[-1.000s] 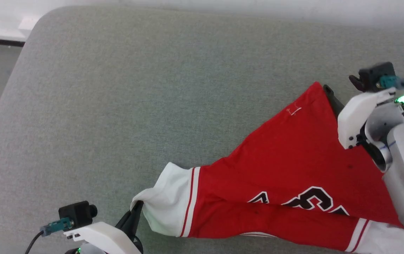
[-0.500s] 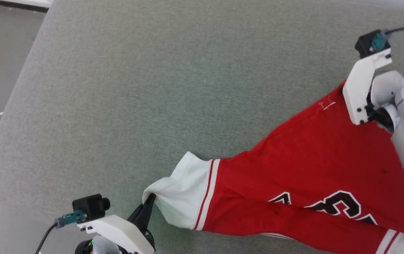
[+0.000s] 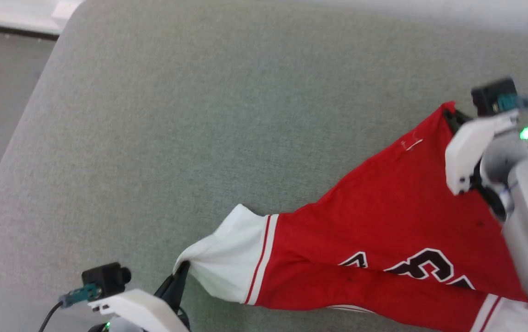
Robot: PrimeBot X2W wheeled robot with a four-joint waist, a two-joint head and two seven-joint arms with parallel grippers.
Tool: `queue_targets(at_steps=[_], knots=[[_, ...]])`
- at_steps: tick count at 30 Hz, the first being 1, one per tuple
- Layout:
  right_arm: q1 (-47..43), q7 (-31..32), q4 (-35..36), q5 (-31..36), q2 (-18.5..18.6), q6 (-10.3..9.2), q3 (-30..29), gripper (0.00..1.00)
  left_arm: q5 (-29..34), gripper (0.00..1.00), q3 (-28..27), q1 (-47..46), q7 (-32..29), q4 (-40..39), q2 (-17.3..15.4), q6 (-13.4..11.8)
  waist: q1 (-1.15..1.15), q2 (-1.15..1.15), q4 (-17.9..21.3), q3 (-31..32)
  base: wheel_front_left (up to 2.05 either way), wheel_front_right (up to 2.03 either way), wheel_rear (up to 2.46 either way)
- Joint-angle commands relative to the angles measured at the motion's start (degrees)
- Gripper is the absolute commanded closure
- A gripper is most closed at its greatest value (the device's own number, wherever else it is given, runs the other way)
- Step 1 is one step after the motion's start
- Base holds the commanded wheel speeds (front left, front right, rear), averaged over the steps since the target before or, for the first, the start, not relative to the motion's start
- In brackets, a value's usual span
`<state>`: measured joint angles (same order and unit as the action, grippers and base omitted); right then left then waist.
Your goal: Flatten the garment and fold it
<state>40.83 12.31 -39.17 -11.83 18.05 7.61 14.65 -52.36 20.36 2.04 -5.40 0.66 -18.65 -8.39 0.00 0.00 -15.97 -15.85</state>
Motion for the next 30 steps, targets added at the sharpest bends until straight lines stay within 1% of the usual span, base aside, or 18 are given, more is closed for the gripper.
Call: queue_targets(at_steps=[1,3,4,6,9,13,14,18,19,23,26,28,30], knots=[[-4.0,-4.2,2.5,0.4,-0.9,-0.12,-2.2,1.00,0.5,1.00,-0.6,1.3,0.7,-0.7,-0.7,-0.8,0.00,0.00,2.8,3.6,0.00,0.00,0.00],[-8.2,-7.6,5.5,0.7,-2.1,-0.12,-4.5,1.00,0.8,1.00,-1.2,2.2,1.5,-1.7,-1.1,-1.4,0.00,0.00,4.2,5.1,0.00,0.00,0.00],[-8.2,-7.6,5.5,0.7,-2.1,-0.12,-4.5,1.00,0.8,1.00,-1.2,2.2,1.5,-1.7,-1.1,-1.4,0.00,0.00,4.2,5.1,0.00,0.00,0.00],[-12.4,-10.2,9.0,0.8,-3.4,-0.12,-7.5,1.00,1.1,1.00,-1.9,2.9,2.4,-2.9,-1.4,-1.9,0.00,0.00,5.3,6.6,0.00,0.00,0.00],[-19.1,-11.9,15.1,1.4,-5.7,-0.12,-12.4,1.00,1.5,1.00,-3.1,3.4,4.1,-4.8,-1.6,-2.6,0.00,0.00,7.0,8.4,0.00,0.00,0.00],[-28.2,-10.6,24.5,2.6,-9.5,-0.12,-17.8,1.00,2.0,1.00,-4.3,3.4,5.6,-7.8,-1.9,-3.2,0.00,0.00,9.0,9.8,0.00,0.00,0.00],[-32.2,-8.9,29.0,2.9,-11.3,-0.12,-19.8,1.00,2.0,1.00,-4.7,3.0,5.9,-9.2,-2.0,-3.3,0.00,0.00,9.7,10.3,0.00,0.00,0.00],[-38.3,-6.2,37.4,3.7,-13.6,-0.12,-22.8,1.00,2.4,1.00,-5.3,1.1,6.3,-12.0,-2.1,-3.5,0.00,0.00,11.0,10.7,0.00,0.00,0.00],[-38.3,-6.2,37.4,3.7,-13.6,-0.12,-22.8,1.00,2.4,1.00,-5.3,1.1,6.3,-12.0,-2.1,-3.5,0.00,0.00,11.0,10.7,0.00,0.00,0.00],[-41.0,-2.9,44.9,4.8,-14.6,-0.12,-24.3,1.00,2.6,1.00,-5.7,-3.1,5.1,-14.2,-2.9,-3.1,0.00,0.00,12.0,10.6,0.00,0.00,0.00],[-40.2,0.2,49.8,6.0,-14.6,-0.12,-24.2,1.00,3.0,1.00,-5.4,-8.4,3.1,-14.8,-4.1,-2.2,0.00,0.00,12.6,10.0,0.00,0.00,0.00],[-38.4,2.3,52.5,6.9,-13.1,-0.12,-23.7,1.00,3.2,1.00,-5.5,-12.8,1.9,-14.8,-4.6,-1.7,0.00,0.00,13.1,9.2,0.00,0.00,0.00],[-35.7,4.7,54.3,7.6,-10.5,-0.12,-23.1,1.00,3.6,1.00,-5.8,-17.8,0.9,-14.3,-5.1,-1.3,0.00,0.00,13.5,8.3,0.00,0.00,0.00]])
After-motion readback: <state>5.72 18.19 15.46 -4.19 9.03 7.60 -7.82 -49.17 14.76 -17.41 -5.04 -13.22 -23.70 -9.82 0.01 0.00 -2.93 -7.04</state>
